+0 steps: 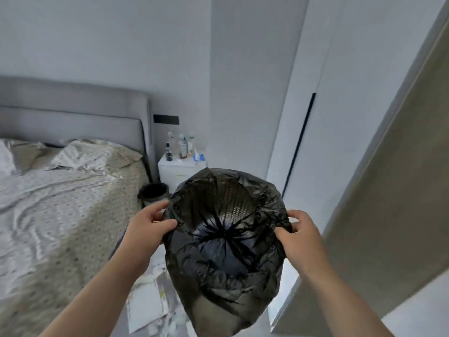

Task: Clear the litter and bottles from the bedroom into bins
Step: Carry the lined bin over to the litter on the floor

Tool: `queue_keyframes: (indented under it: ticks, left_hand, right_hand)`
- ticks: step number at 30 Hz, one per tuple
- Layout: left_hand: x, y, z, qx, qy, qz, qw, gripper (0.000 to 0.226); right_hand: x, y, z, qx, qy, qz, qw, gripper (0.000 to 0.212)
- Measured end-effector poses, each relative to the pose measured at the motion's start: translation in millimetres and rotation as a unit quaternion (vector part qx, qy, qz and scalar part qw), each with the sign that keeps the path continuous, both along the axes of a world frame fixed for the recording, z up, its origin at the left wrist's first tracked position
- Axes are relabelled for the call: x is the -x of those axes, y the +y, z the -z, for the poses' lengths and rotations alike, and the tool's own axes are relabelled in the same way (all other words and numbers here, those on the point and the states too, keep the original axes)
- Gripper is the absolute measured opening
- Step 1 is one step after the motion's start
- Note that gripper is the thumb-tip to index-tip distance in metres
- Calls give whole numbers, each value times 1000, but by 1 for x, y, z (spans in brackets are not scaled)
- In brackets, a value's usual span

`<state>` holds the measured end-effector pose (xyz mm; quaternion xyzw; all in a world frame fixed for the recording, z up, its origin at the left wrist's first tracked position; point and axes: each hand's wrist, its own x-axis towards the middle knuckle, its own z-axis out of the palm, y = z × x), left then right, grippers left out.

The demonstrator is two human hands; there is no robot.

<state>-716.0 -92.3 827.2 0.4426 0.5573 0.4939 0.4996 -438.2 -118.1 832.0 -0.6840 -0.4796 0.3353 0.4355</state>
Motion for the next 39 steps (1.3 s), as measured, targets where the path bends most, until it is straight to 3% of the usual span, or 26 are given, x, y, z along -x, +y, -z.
queue_keyframes:
  ticks: [12, 28, 39]
  left_hand:
    - [192, 2, 43, 34, 25, -156, 987, 40]
    - [290, 153, 125, 128, 44, -264, 955, 45]
    - [359, 215, 181, 185, 68, -254, 947, 46]
  right_hand:
    - [207, 86, 45, 39, -32, -147, 988, 31]
    - [320, 277, 135, 140, 5, -216, 966, 31]
    - [385, 333, 185, 187, -24, -211, 959, 32]
